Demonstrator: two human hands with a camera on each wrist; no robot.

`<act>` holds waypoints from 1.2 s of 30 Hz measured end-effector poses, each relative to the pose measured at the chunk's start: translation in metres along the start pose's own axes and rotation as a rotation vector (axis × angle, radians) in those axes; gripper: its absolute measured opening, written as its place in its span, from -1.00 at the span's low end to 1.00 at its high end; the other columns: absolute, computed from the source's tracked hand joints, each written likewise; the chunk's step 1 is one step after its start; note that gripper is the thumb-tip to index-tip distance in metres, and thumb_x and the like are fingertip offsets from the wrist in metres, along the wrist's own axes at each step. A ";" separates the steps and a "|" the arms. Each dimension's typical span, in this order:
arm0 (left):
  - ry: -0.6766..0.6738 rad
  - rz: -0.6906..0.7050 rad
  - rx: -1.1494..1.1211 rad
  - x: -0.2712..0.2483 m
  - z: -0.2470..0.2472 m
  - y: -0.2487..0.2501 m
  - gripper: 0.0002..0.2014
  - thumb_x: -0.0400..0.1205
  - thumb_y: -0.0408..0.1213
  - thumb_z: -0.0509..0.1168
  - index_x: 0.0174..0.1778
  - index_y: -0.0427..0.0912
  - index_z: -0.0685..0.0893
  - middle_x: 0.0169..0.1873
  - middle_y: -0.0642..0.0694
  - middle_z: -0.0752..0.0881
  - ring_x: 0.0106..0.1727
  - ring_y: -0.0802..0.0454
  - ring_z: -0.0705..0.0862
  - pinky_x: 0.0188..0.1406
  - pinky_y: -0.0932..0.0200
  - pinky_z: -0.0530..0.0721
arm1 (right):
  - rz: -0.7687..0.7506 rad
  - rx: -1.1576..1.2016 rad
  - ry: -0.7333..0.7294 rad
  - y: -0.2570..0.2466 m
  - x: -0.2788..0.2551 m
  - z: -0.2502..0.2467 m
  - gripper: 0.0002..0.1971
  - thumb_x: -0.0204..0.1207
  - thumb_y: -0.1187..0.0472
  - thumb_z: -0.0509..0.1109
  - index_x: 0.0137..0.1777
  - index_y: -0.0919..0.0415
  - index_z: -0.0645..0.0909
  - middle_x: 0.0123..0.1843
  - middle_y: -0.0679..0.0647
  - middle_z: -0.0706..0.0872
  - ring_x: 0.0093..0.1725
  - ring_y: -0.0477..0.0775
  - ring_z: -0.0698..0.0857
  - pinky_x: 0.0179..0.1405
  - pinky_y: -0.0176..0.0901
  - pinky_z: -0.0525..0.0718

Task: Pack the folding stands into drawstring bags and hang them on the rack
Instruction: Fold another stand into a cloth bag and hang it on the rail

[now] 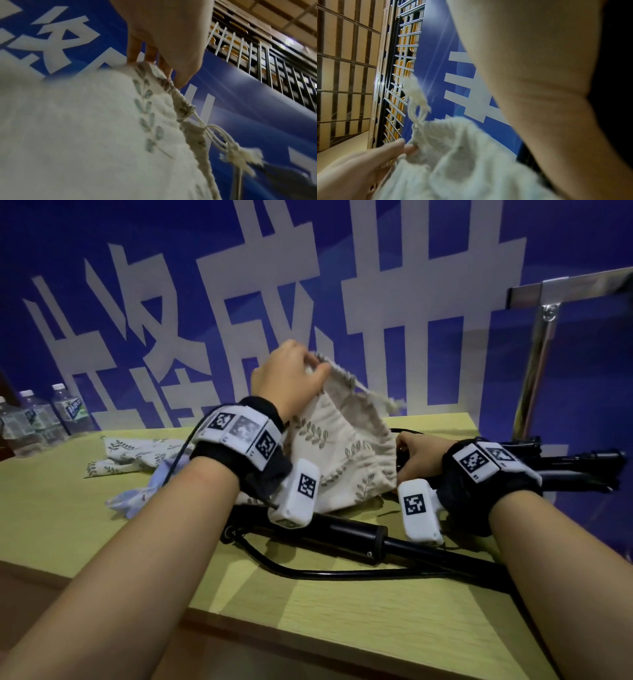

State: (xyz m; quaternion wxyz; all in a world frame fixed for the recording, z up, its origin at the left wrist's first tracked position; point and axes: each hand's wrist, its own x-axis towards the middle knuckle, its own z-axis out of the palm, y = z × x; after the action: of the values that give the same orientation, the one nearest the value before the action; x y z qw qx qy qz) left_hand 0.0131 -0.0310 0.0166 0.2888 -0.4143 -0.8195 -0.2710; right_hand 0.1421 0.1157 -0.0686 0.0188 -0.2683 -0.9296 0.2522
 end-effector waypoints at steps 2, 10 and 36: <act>-0.016 -0.053 0.069 -0.004 0.004 -0.005 -0.82 0.60 -0.04 0.26 -0.20 -0.02 0.69 0.04 -0.04 0.69 0.07 -0.10 0.64 -0.09 0.09 0.49 | 0.007 -0.019 0.069 -0.002 0.001 0.002 -0.54 0.37 0.18 0.55 0.24 0.32 0.57 0.22 0.24 0.69 0.19 0.21 0.65 0.13 -0.02 0.59; -0.339 -0.101 0.087 -0.001 0.006 -0.029 -0.49 0.53 -0.48 0.23 0.43 -0.21 0.40 0.38 -0.08 0.34 0.10 -0.16 0.60 0.00 -0.03 0.63 | 0.000 -0.007 0.132 -0.020 0.020 0.008 -0.37 0.15 0.02 0.64 0.18 0.10 0.44 0.16 0.09 0.65 0.09 0.12 0.62 0.09 -0.01 0.63; -0.658 0.122 0.267 0.016 0.009 -0.049 -0.23 0.56 -0.50 0.24 0.66 -0.16 0.05 0.63 0.00 0.08 0.49 -0.09 0.40 0.24 0.11 0.53 | -0.311 0.367 0.835 -0.016 -0.011 -0.040 -0.43 0.20 0.15 0.66 0.15 0.00 0.45 -0.02 -0.19 0.61 -0.06 0.02 0.73 0.05 0.00 0.68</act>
State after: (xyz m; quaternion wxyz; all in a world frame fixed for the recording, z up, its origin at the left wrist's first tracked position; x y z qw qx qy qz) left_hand -0.0380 -0.0413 0.0114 0.0768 -0.4859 -0.8706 0.0042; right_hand 0.1504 0.1166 -0.0253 0.4749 -0.1967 -0.8118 0.2769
